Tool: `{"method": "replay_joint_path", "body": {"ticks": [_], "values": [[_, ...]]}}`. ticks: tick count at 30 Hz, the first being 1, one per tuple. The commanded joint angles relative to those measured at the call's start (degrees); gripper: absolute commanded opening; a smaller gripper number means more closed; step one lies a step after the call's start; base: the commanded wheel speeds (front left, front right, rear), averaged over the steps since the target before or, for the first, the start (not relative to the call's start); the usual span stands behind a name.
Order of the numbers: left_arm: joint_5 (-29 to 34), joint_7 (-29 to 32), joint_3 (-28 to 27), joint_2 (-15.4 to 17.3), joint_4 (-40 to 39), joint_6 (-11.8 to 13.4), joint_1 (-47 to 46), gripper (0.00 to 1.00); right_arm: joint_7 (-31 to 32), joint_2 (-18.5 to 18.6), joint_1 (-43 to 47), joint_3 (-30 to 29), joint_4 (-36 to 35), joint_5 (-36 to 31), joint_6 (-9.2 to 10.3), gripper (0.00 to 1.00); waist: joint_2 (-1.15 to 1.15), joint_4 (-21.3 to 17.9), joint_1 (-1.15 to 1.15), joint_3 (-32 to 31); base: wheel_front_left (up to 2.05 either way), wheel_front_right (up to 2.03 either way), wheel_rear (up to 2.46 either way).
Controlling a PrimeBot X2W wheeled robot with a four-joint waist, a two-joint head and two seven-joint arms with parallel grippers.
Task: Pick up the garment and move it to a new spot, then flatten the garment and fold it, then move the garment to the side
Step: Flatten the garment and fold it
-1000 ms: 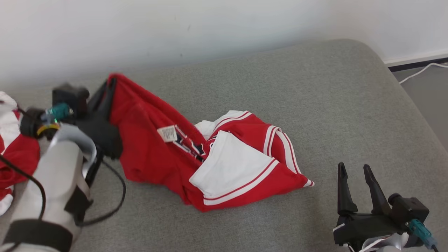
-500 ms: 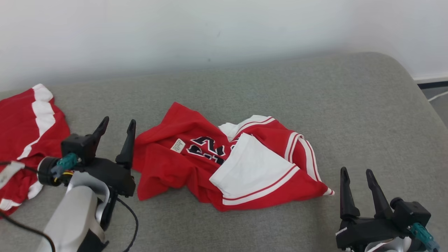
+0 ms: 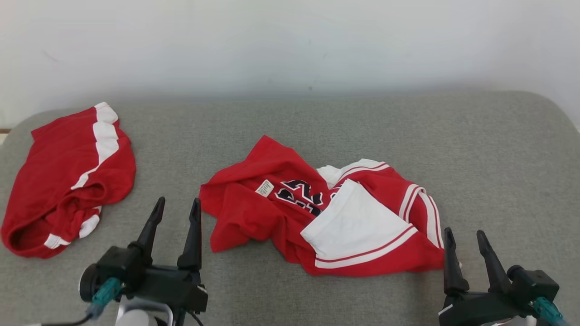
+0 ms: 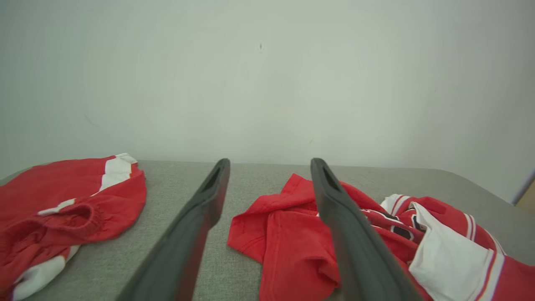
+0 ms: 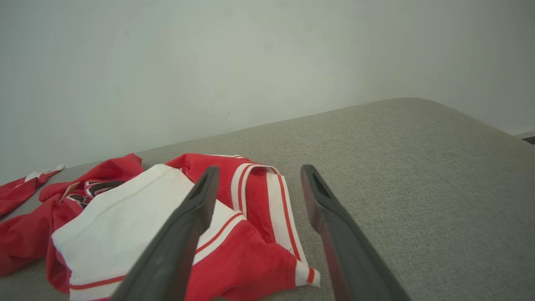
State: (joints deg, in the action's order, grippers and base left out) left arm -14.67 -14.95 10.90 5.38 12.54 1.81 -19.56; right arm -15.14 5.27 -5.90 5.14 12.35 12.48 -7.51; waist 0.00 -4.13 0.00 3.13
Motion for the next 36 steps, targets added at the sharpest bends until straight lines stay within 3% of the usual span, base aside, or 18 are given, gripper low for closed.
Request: {"method": "replay_joint_path", "body": {"ticks": [1,9,20,27,36], "values": [[1.2,-0.3,-0.9,-0.3,-3.4,0.5,2.4,1.00,-0.1,0.6,0.6,0.6,0.7,0.3,0.04,1.00,0.00,0.8,0.00,-0.2,0.00,0.00,0.00],[3.0,-0.2,-1.7,-1.7,-8.1,1.4,12.0,1.00,2.0,2.6,-0.9,2.5,3.3,1.3,0.04,1.00,0.00,3.5,0.00,-1.1,0.00,0.00,0.00],[3.8,-0.2,-2.2,-2.1,-7.9,0.5,13.5,1.00,6.5,4.3,-6.8,7.9,7.6,1.9,0.04,1.00,0.00,6.6,0.00,-2.3,0.00,0.00,0.00],[3.4,-0.2,-1.5,-2.4,-7.3,0.4,13.3,1.00,8.8,5.0,-16.3,12.1,16.8,3.9,0.04,1.00,0.00,9.3,0.00,-1.9,0.00,0.00,0.00],[2.8,-0.2,0.0,-2.5,-6.7,0.4,12.7,1.00,8.4,5.5,-26.0,13.3,32.5,7.2,0.04,1.00,0.00,13.5,0.00,-0.7,0.00,0.00,0.00]]}}
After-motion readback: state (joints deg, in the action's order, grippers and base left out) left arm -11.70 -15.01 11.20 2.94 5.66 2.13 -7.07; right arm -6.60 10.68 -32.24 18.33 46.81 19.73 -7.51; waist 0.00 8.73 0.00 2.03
